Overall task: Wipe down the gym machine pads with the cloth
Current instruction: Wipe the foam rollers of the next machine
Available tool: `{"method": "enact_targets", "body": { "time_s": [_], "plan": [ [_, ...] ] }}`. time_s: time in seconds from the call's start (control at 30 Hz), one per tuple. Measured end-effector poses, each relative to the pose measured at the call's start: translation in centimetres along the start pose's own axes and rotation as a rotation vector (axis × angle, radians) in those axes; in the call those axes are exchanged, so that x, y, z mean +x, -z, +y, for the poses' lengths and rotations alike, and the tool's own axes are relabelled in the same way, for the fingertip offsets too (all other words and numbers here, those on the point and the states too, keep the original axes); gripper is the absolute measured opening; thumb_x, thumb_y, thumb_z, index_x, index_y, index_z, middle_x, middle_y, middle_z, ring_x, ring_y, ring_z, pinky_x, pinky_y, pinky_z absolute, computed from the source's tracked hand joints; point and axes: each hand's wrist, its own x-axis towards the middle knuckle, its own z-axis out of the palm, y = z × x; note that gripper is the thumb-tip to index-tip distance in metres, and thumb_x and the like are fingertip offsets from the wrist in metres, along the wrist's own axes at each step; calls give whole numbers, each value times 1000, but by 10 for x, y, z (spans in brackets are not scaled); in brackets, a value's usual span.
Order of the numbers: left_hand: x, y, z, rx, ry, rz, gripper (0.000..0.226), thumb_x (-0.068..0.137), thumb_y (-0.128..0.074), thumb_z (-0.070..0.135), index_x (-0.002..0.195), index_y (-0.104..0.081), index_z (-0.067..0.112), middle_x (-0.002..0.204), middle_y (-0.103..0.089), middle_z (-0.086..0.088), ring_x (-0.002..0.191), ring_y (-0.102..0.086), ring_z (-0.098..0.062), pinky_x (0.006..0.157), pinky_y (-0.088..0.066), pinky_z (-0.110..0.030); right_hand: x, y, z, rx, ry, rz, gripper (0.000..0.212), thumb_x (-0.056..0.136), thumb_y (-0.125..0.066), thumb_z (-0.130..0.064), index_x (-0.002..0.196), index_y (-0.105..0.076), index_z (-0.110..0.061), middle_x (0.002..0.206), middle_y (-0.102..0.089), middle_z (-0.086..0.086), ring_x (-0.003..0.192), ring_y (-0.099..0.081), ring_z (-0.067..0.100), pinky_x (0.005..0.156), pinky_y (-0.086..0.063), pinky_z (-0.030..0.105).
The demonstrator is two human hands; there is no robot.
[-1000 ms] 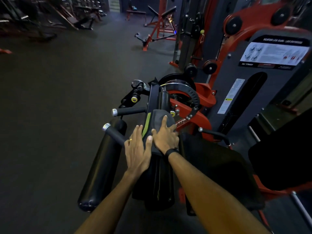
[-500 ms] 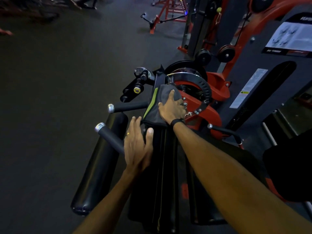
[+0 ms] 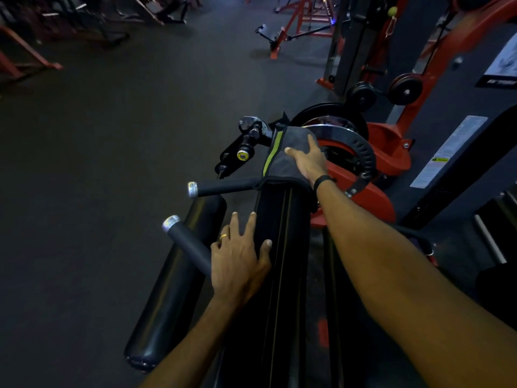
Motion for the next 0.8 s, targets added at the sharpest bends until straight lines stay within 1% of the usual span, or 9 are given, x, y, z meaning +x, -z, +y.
{"method": "enact_targets", "body": {
  "time_s": [0.07, 0.1, 0.2, 0.27, 0.37, 0.5, 0.57, 0.67, 0.8],
  "plan": [
    [1, 1, 1, 11, 4, 10, 66, 100, -39, 54, 158, -16, 34, 167, -11, -4, 149, -23, -27, 112, -30, -49, 1, 3, 7, 237, 19, -13, 83, 87, -74, -39, 157, -31, -30, 154, -42, 7, 135, -47, 28, 105, -43, 34],
    [1, 1, 1, 10, 4, 19, 66, 99, -40, 54, 158, -17, 34, 167, -12, -3, 148, -24, -27, 112, -30, -49, 1, 4, 11, 336, 16, -26, 83, 86, -76, -36, 156, -33, -27, 152, -46, 5, 133, -49, 25, 105, -44, 33],
    [-1, 1, 2, -5, 4, 40, 66, 98, -45, 52, 157, -23, 33, 165, -20, -1, 146, -28, -27, 110, -31, -48, -6, 5, 23, 546, -18, -63, 94, 78, -82, -38, 156, -31, -27, 149, -48, 5, 130, -53, 24, 108, -47, 41],
    [-1, 1, 3, -18, 8, 48, 65, 97, -48, 50, 156, -27, 32, 164, -24, 1, 146, -29, -26, 110, -32, -48, -13, 6, 30, 624, -27, -86, 95, 81, -81, -39, 158, -26, -28, 153, -43, 6, 133, -50, 24, 110, -45, 43],
    [-2, 1, 4, -40, 17, 58, 64, 97, -51, 47, 155, -31, 32, 163, -28, 3, 146, -30, -24, 110, -32, -49, -31, 8, 41, 683, -26, -112, 94, 86, -77, -40, 160, -20, -27, 161, -33, 5, 143, -39, 24, 115, -37, 37],
    [-1, 3, 4, -84, 27, 69, 59, 99, -48, 46, 154, -35, 32, 163, -29, 5, 146, -31, -25, 112, -32, -50, -69, 8, 53, 727, -46, -131, 90, 90, -72, -39, 160, -17, -27, 163, -27, 2, 147, -32, 22, 105, -34, 29],
    [-2, 4, 4, -122, 18, 85, 54, 101, -44, 46, 153, -37, 33, 162, -30, 5, 146, -32, -26, 111, -31, -51, -92, 10, 57, 758, -47, -136, 89, 91, -72, -37, 160, -18, -26, 163, -28, 0, 144, -35, 18, 102, -35, 23],
    [-3, 5, 4, -190, -12, 143, 48, 105, -38, 43, 152, -41, 31, 160, -34, 4, 143, -36, -27, 111, -31, -49, -125, 13, 64, 775, -25, -151, 86, 92, -71, -32, 160, -19, -27, 159, -33, -2, 131, -40, 7, 89, -39, 10],
    [-6, 7, 4, -335, -35, 218, 61, 98, -24, 52, 150, -45, 27, 157, -40, 2, 142, -38, -23, 112, -30, -42, -166, 7, 77, 795, 6, -151, 89, 89, -75, -32, 159, -21, -31, 160, -34, -2, 133, -43, 9, 98, -41, 20]
  ]
}}
